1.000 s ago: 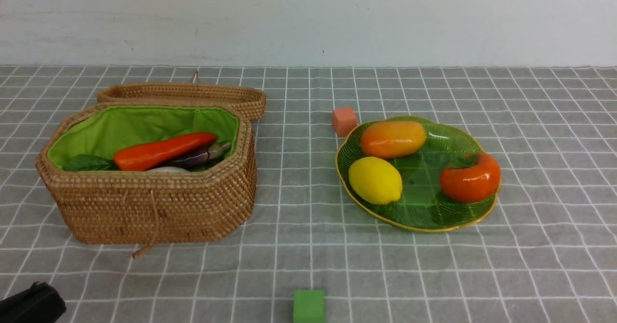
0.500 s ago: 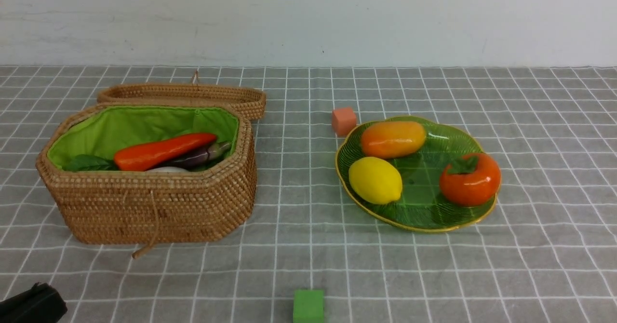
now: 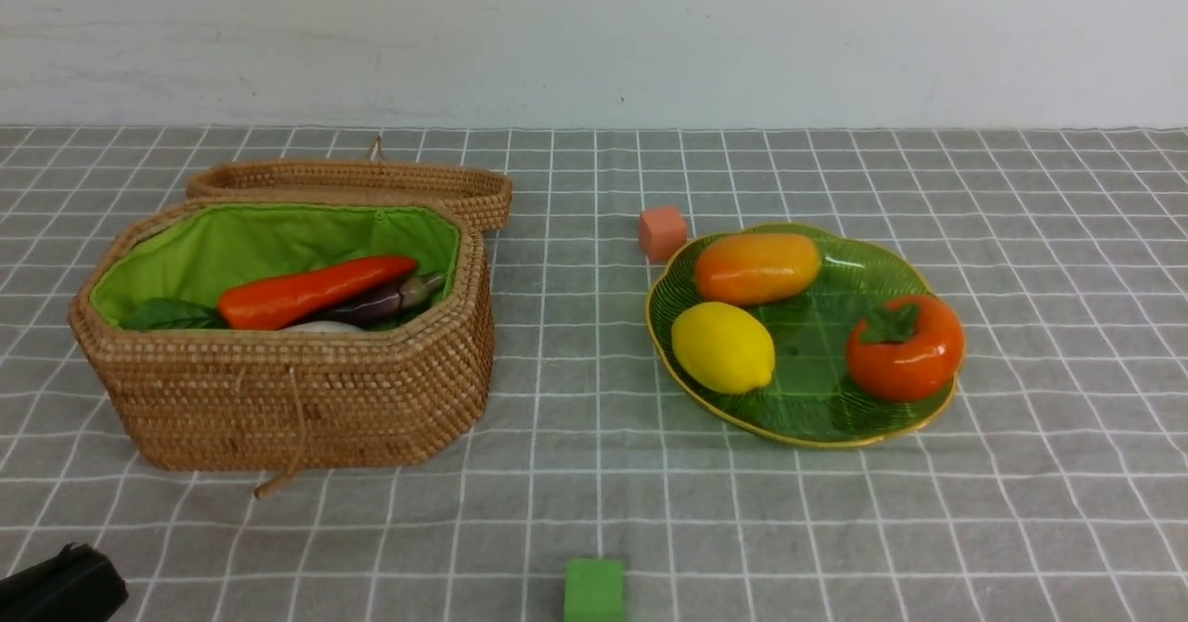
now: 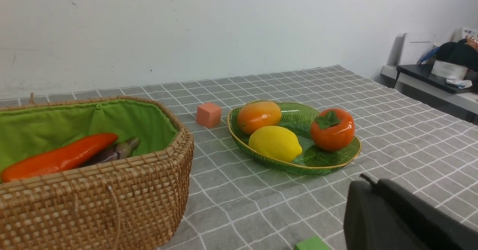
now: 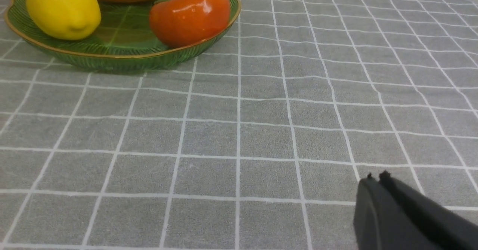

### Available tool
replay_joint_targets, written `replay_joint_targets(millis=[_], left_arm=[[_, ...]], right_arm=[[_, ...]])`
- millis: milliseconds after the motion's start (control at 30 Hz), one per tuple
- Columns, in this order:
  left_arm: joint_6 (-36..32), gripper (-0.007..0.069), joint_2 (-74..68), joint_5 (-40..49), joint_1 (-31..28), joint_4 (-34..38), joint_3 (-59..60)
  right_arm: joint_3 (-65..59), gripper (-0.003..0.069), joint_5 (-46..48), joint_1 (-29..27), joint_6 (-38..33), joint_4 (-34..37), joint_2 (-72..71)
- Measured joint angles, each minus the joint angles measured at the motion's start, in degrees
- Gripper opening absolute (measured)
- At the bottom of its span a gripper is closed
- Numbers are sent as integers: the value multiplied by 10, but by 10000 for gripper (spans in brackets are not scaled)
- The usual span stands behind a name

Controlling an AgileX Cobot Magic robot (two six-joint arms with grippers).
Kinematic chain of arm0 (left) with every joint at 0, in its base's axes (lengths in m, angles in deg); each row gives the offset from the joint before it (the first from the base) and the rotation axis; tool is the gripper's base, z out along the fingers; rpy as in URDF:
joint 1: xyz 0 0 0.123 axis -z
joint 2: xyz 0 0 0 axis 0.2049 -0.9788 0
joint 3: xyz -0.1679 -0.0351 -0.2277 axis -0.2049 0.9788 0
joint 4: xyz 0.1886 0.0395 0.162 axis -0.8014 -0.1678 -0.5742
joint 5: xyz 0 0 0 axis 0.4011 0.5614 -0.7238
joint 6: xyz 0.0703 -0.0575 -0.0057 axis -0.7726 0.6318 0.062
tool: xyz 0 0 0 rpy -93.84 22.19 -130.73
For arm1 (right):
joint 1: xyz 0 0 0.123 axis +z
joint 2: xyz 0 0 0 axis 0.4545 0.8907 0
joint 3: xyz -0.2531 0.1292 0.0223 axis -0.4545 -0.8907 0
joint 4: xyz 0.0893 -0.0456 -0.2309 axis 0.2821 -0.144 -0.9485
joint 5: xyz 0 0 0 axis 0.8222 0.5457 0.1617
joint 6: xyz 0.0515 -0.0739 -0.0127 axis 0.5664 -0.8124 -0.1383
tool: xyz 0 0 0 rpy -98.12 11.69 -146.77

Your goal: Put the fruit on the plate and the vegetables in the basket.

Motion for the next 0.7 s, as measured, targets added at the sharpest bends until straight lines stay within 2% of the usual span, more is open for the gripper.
replay_joint_targets(millis=[700], left_arm=[[0,26,0,-1,0,-1,0]], right_arm=[[1,-7,2,0,-1,0,0]])
